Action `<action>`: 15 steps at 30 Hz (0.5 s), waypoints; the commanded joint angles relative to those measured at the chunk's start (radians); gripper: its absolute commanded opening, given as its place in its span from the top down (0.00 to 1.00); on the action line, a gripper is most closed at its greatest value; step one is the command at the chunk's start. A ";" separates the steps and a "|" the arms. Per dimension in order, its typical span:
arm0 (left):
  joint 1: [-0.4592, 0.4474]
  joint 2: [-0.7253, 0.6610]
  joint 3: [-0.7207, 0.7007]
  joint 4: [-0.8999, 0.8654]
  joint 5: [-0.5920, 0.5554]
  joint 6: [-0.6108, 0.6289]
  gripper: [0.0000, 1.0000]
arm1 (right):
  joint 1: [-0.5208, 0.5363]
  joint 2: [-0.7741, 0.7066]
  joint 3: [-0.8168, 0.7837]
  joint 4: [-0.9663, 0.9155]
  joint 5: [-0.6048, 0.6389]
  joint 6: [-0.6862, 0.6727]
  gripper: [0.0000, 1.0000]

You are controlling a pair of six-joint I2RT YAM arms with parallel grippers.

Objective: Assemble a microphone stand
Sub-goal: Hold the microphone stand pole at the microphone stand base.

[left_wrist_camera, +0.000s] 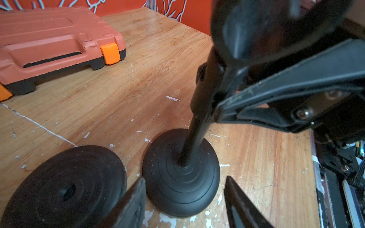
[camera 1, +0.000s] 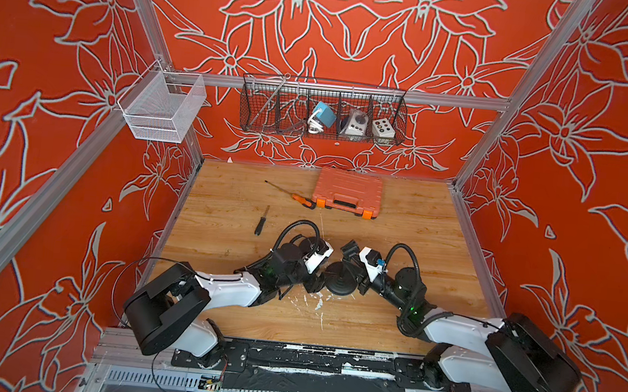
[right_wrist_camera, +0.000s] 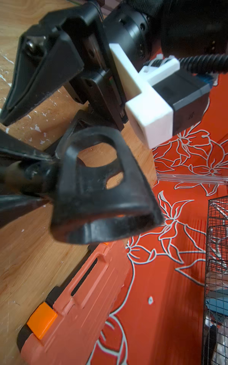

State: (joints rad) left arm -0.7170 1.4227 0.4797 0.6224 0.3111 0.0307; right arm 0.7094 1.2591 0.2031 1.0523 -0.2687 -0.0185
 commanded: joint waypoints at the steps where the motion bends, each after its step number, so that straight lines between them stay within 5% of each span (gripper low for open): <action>1: 0.001 0.000 0.029 0.007 0.020 0.042 0.38 | 0.014 0.050 -0.040 -0.047 0.113 -0.012 1.00; 10: -0.001 0.149 0.063 0.138 0.057 0.044 0.40 | 0.114 0.056 -0.018 -0.093 0.329 0.053 1.00; 15: 0.000 0.209 0.080 0.204 0.055 0.035 0.44 | 0.126 0.029 -0.009 -0.149 0.340 0.076 1.00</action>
State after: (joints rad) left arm -0.7170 1.6093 0.5339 0.7418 0.3439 0.0555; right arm 0.8322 1.2774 0.2050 1.0763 -0.0101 0.0395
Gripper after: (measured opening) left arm 0.561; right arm 0.264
